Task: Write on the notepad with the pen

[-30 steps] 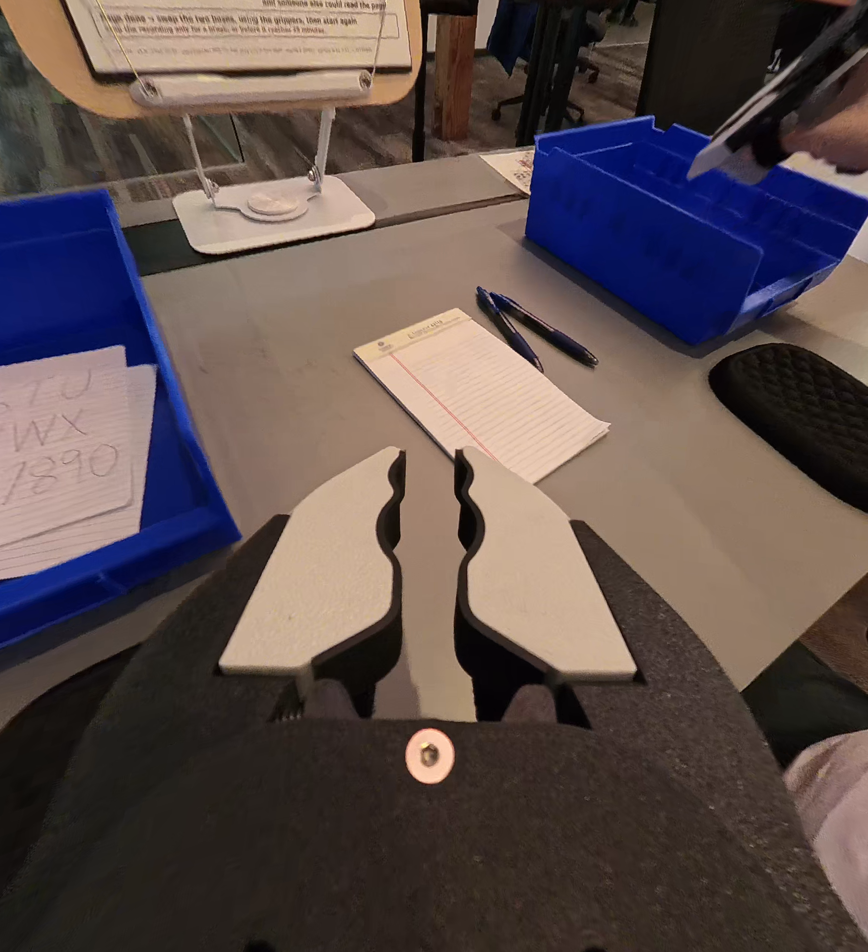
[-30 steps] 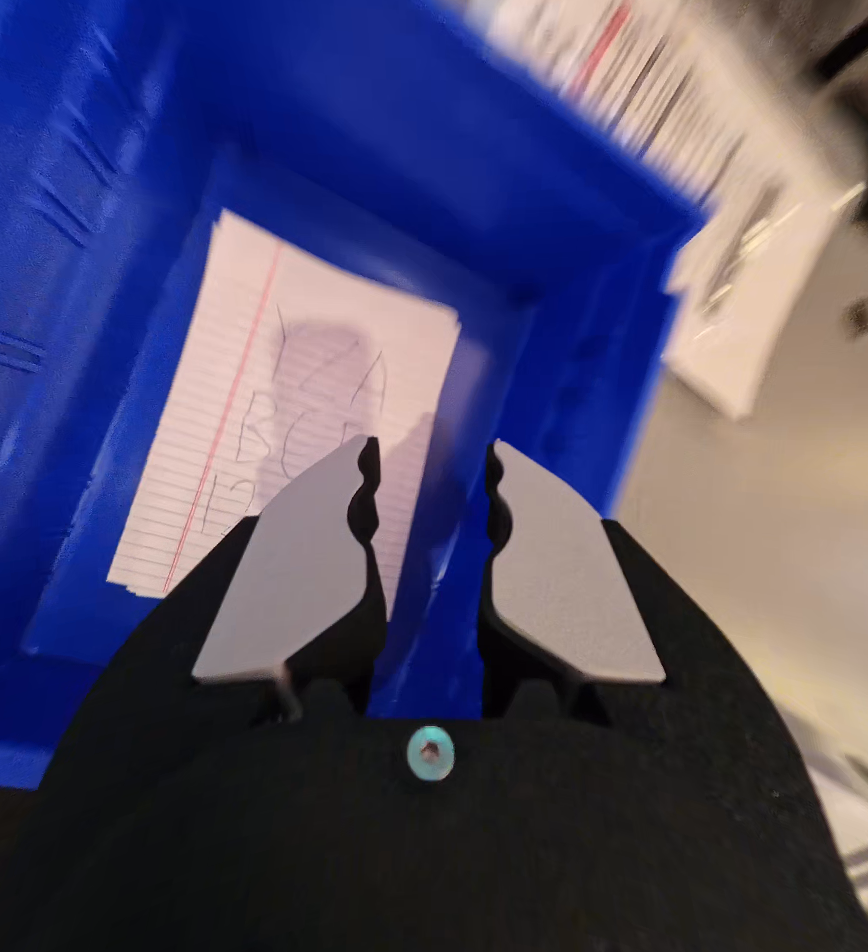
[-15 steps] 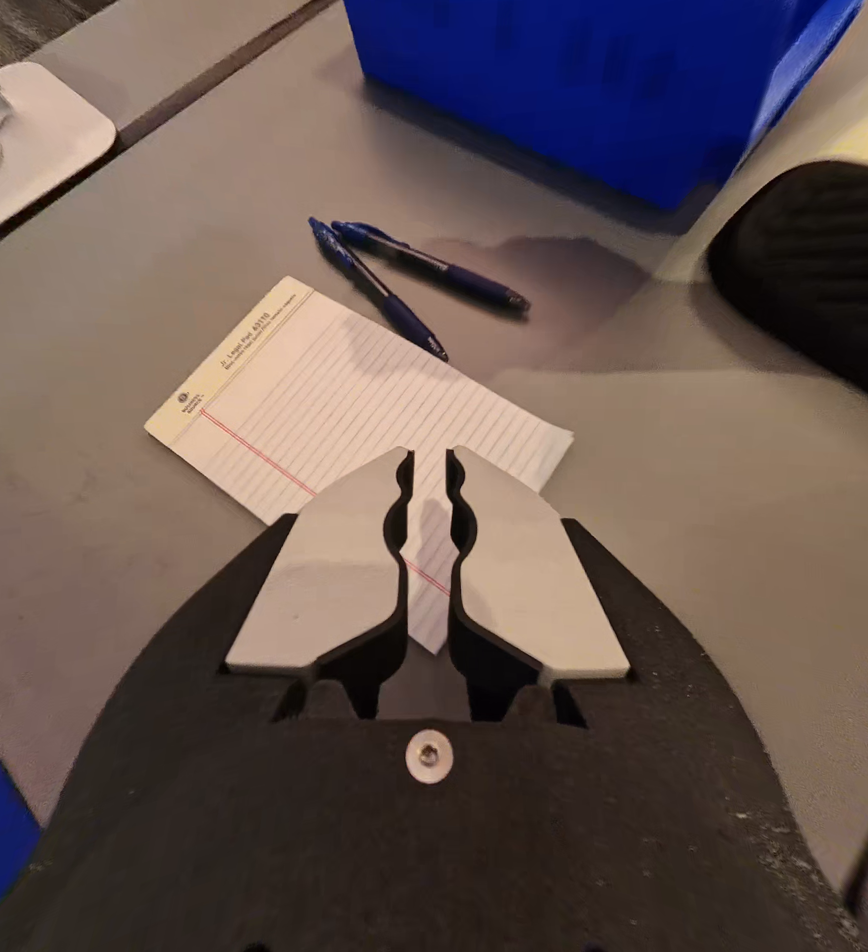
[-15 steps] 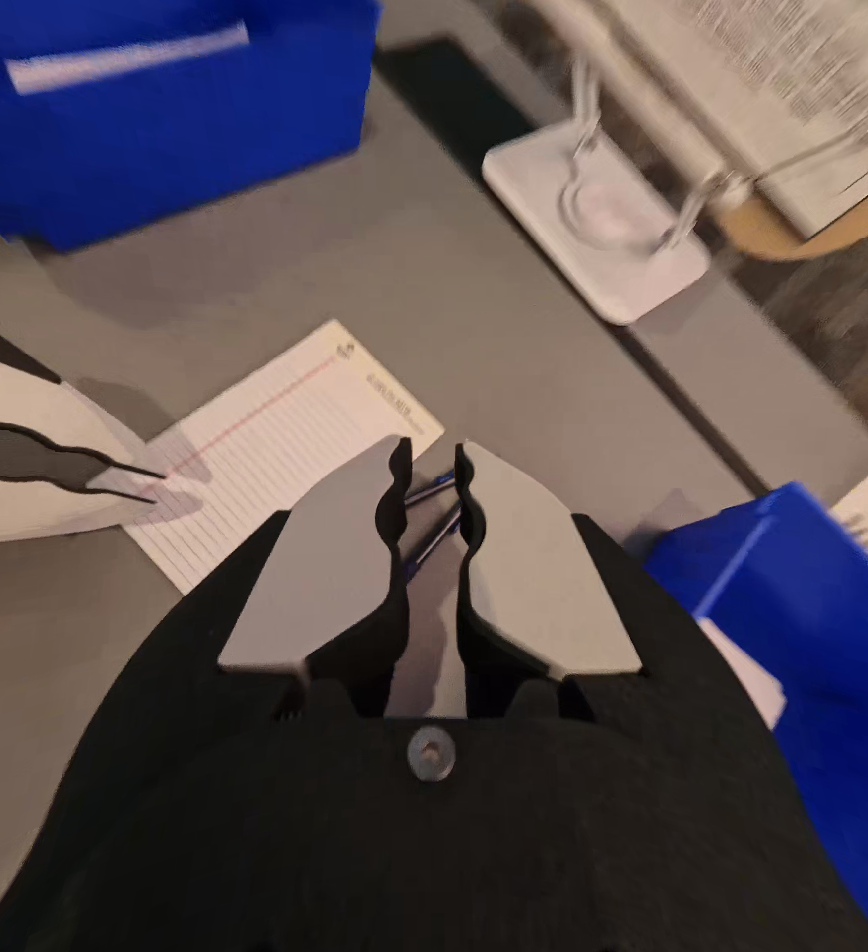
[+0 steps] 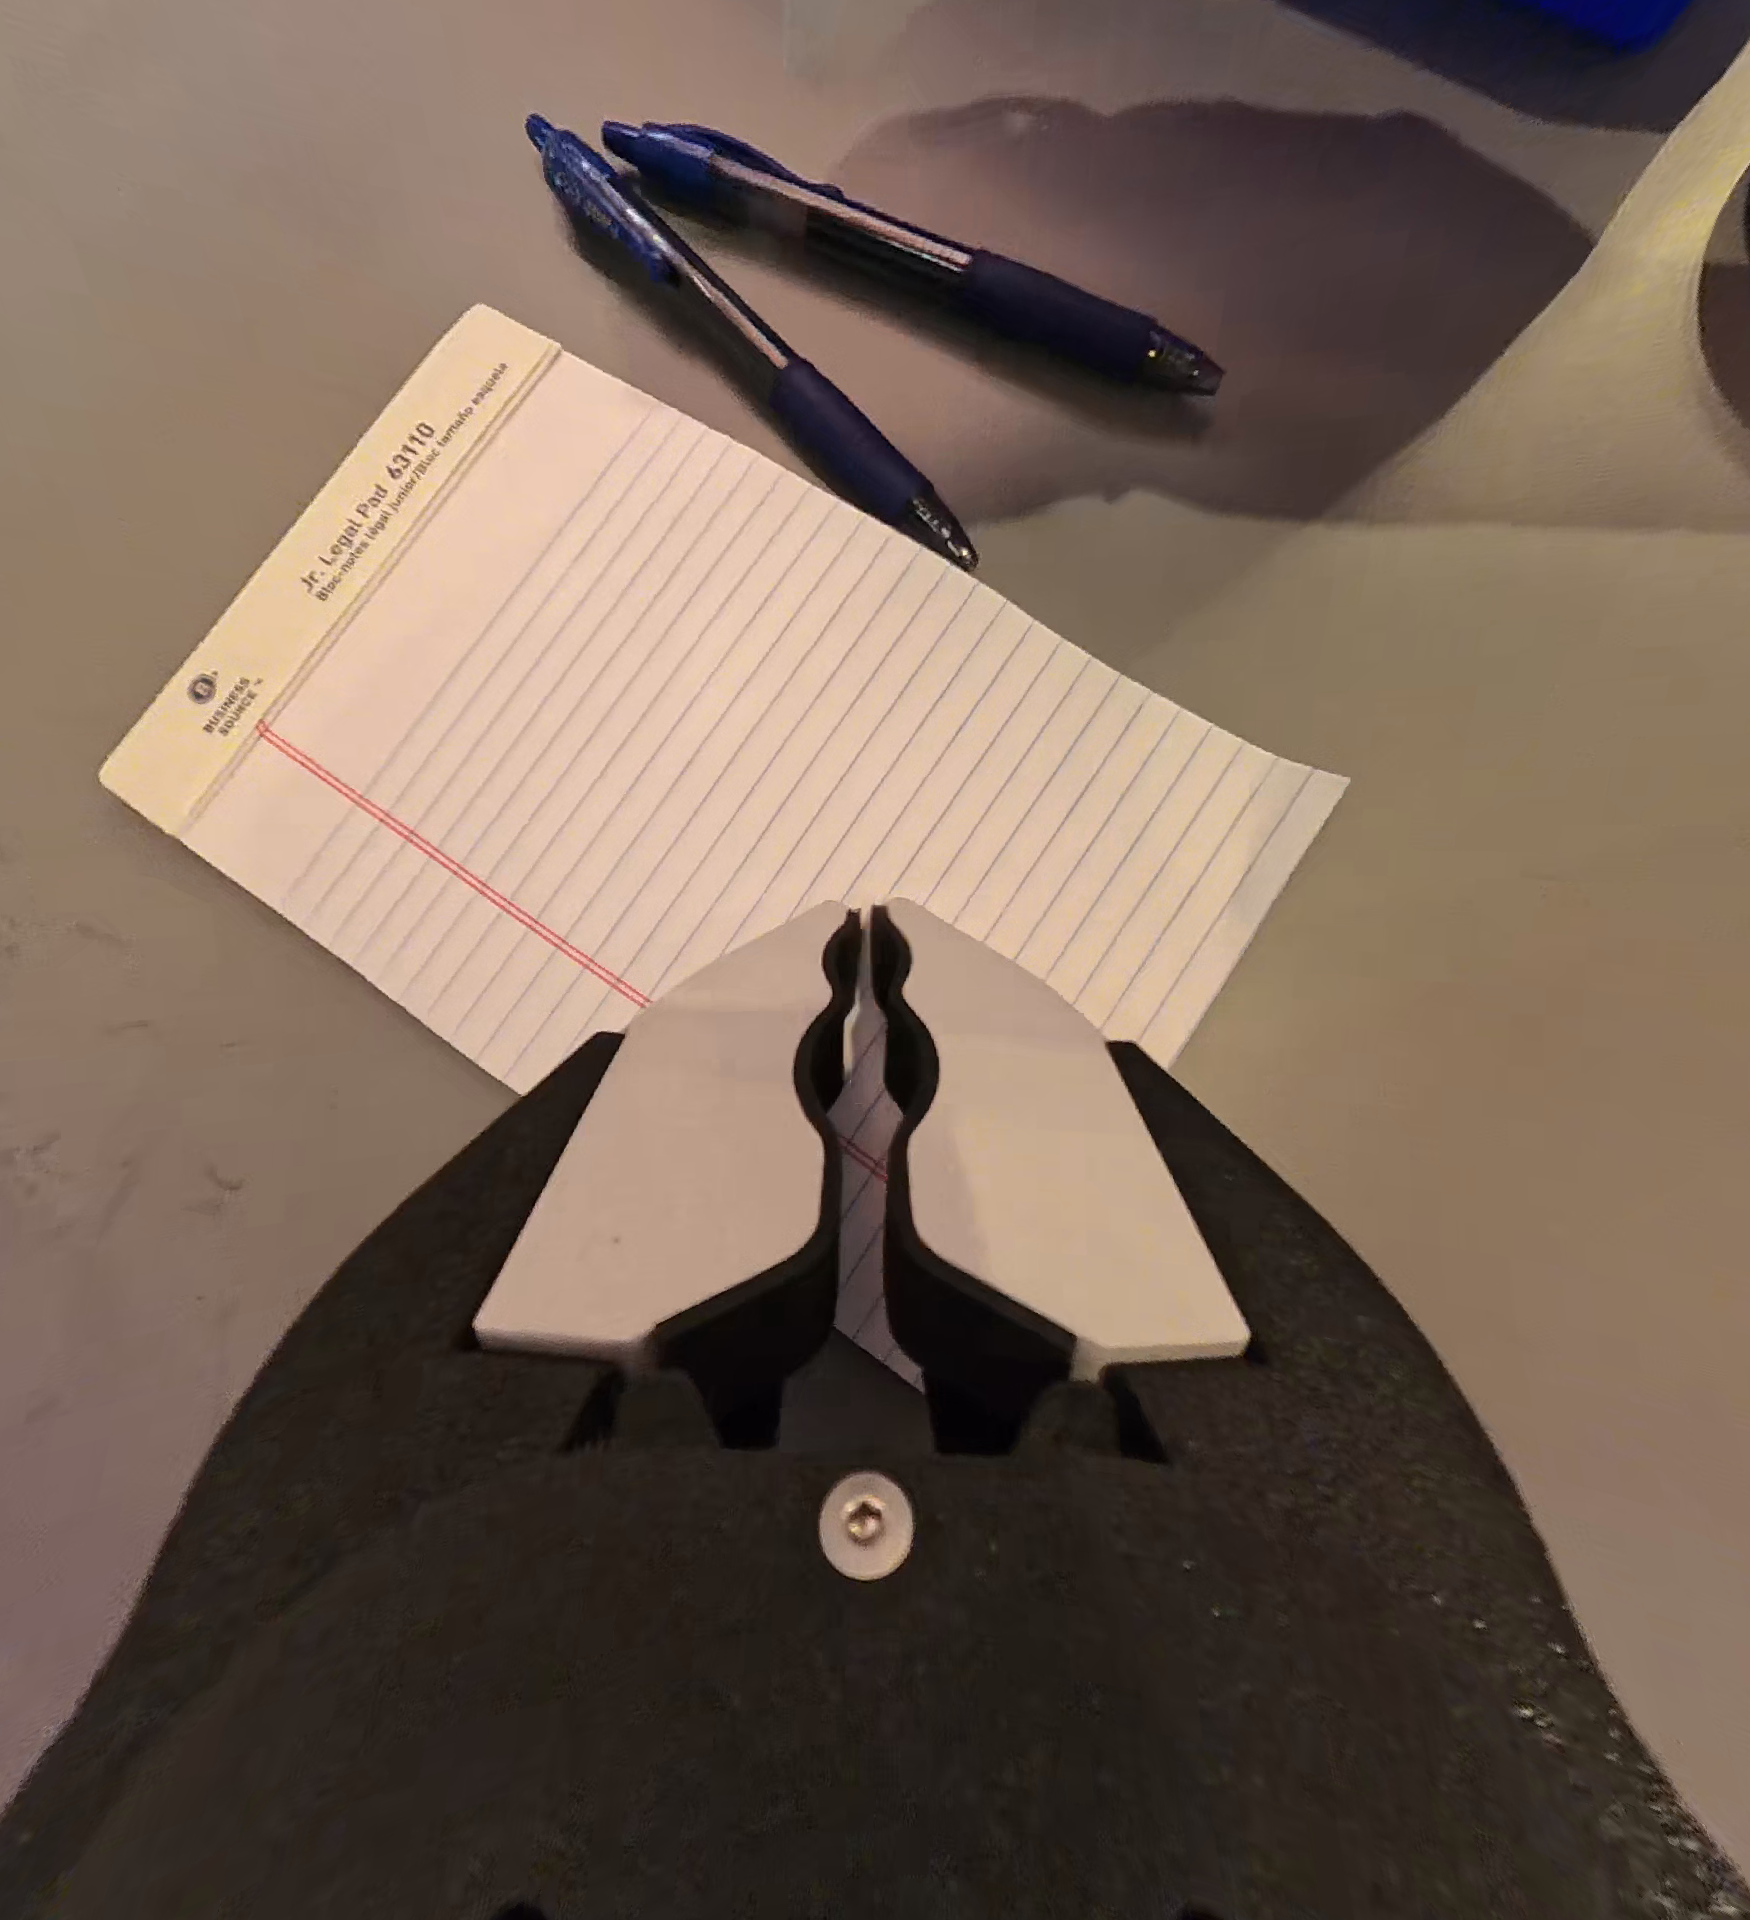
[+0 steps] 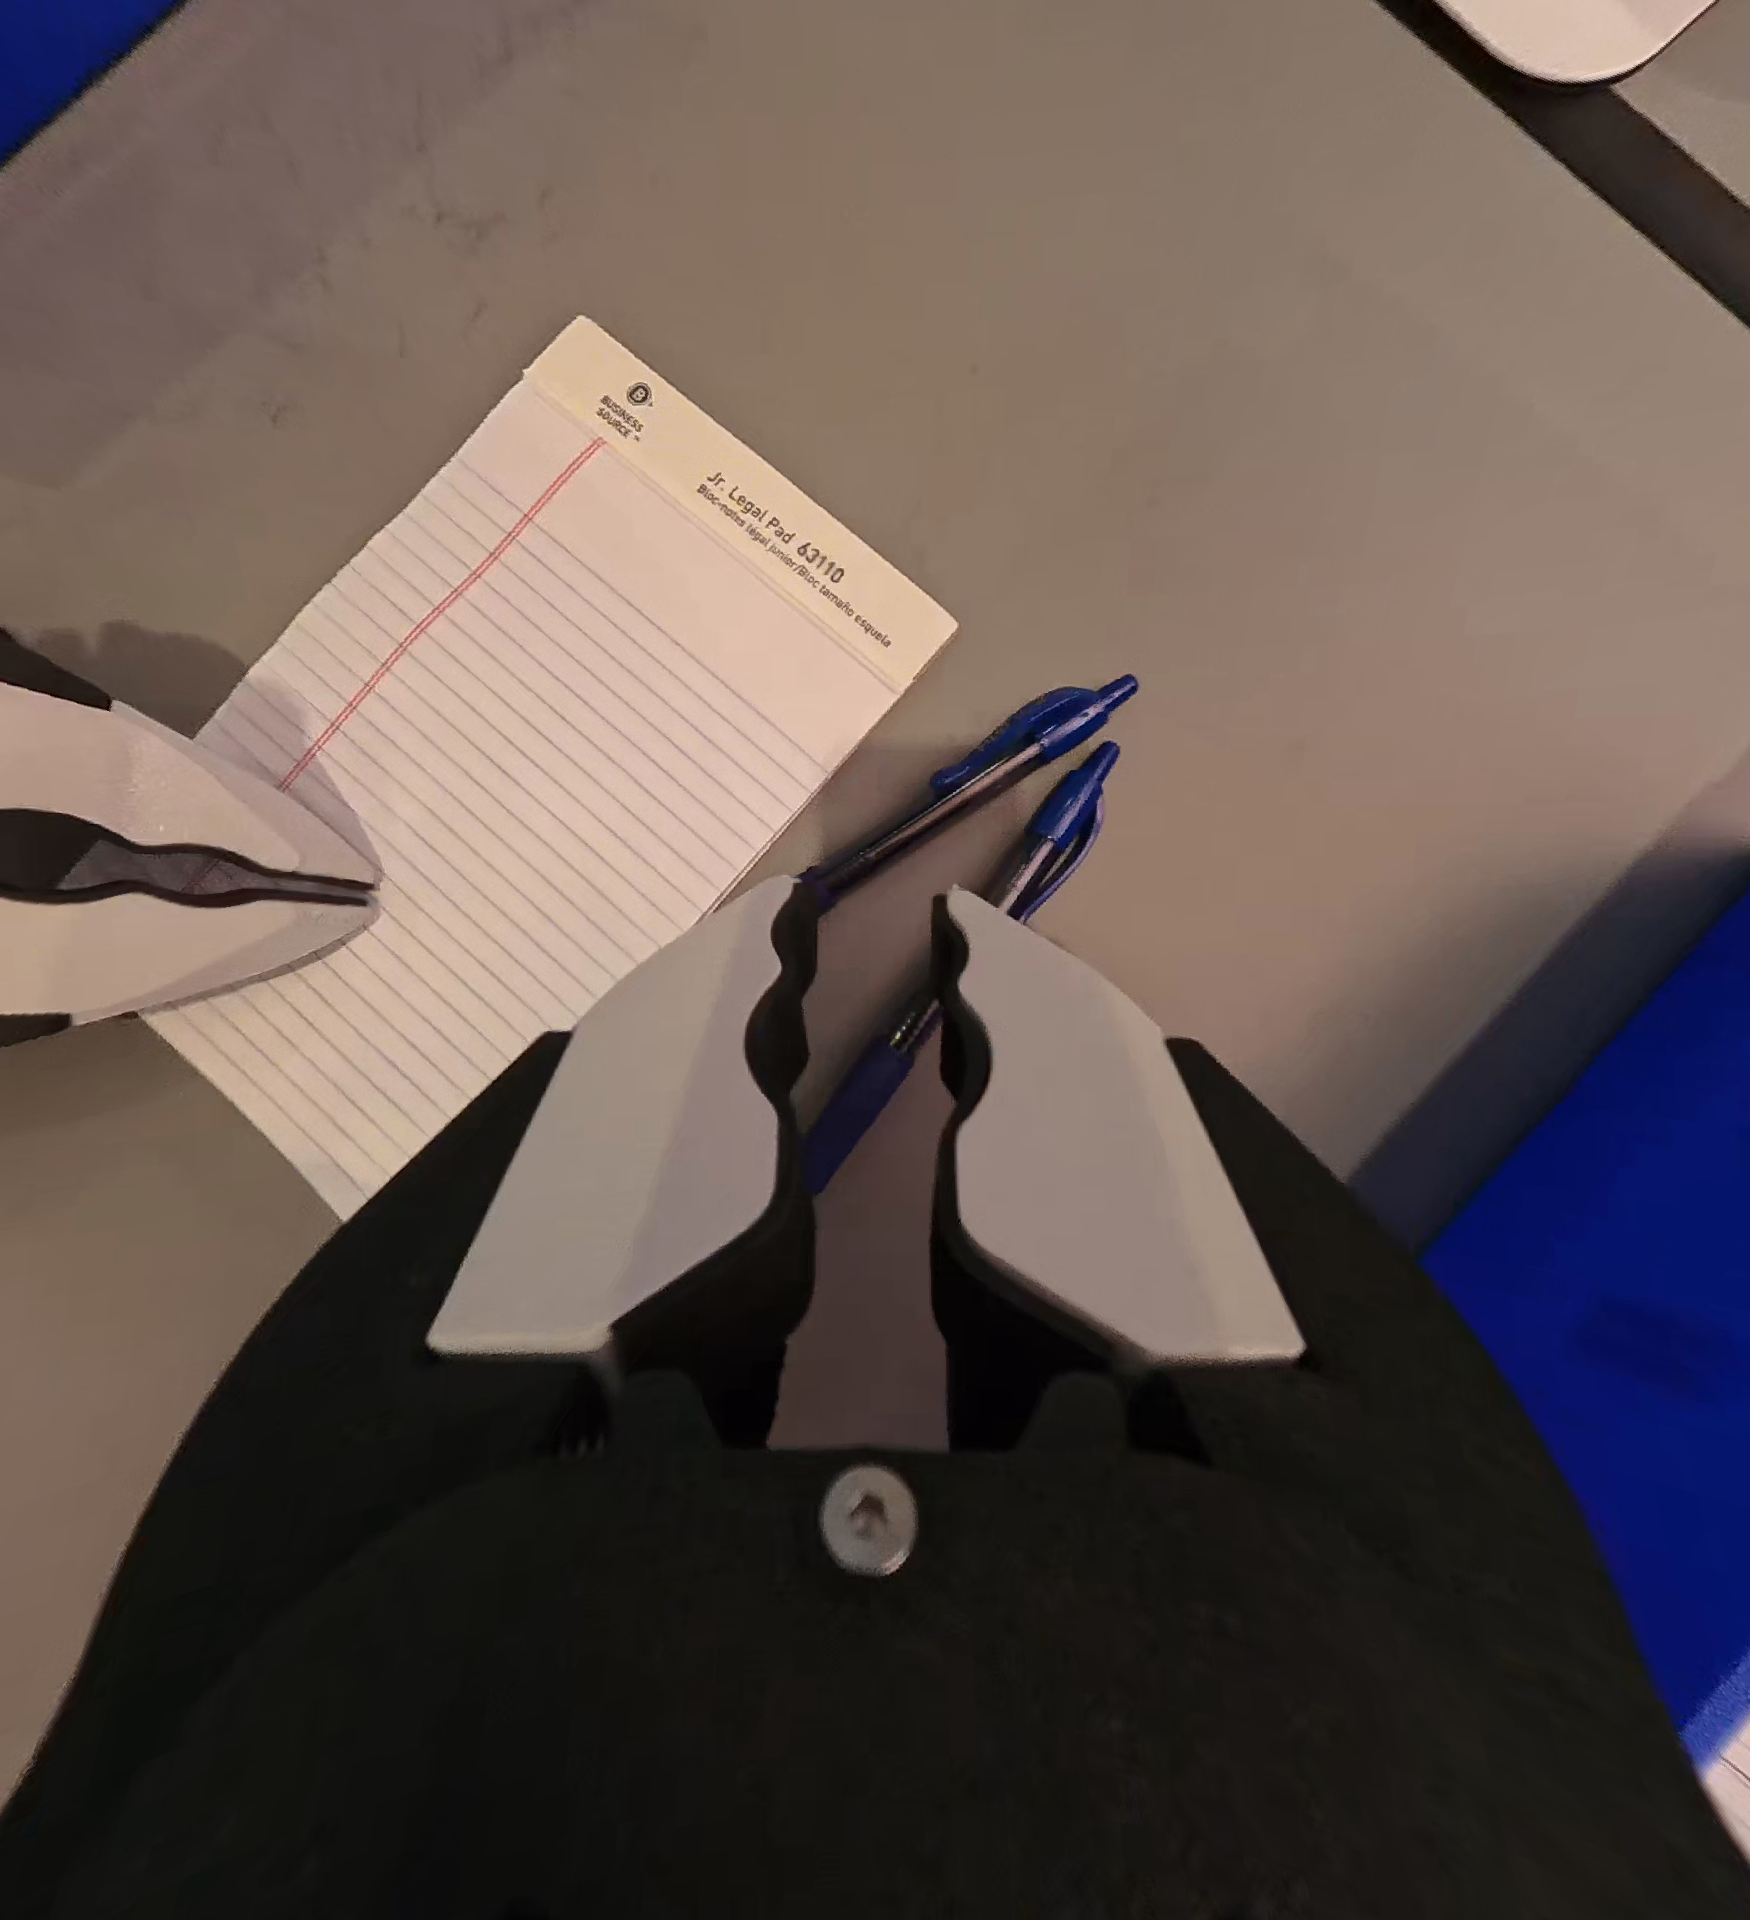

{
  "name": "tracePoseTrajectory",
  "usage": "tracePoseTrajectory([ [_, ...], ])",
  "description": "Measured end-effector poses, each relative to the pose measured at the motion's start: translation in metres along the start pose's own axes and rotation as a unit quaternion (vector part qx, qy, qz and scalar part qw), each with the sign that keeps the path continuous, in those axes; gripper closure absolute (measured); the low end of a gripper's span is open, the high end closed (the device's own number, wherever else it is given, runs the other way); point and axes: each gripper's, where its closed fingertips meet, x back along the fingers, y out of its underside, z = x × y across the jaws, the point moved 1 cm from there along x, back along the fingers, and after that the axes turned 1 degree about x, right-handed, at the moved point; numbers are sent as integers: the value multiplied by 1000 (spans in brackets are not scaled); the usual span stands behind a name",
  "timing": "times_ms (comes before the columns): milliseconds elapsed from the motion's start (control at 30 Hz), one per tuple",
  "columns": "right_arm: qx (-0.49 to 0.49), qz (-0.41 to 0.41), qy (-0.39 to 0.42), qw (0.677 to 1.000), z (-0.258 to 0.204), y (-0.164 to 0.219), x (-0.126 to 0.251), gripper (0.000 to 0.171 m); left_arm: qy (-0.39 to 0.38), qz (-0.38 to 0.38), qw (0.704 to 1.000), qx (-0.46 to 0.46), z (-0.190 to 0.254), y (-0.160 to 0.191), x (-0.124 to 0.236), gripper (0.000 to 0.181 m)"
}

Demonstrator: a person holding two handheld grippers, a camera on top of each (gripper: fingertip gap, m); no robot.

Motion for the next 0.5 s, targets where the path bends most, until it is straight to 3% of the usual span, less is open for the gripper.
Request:
tracePoseTrajectory([
  [500,4,-8,-36,999,-21,1,-19,150,-9,7,1000,29,-24,22,18,181],
])
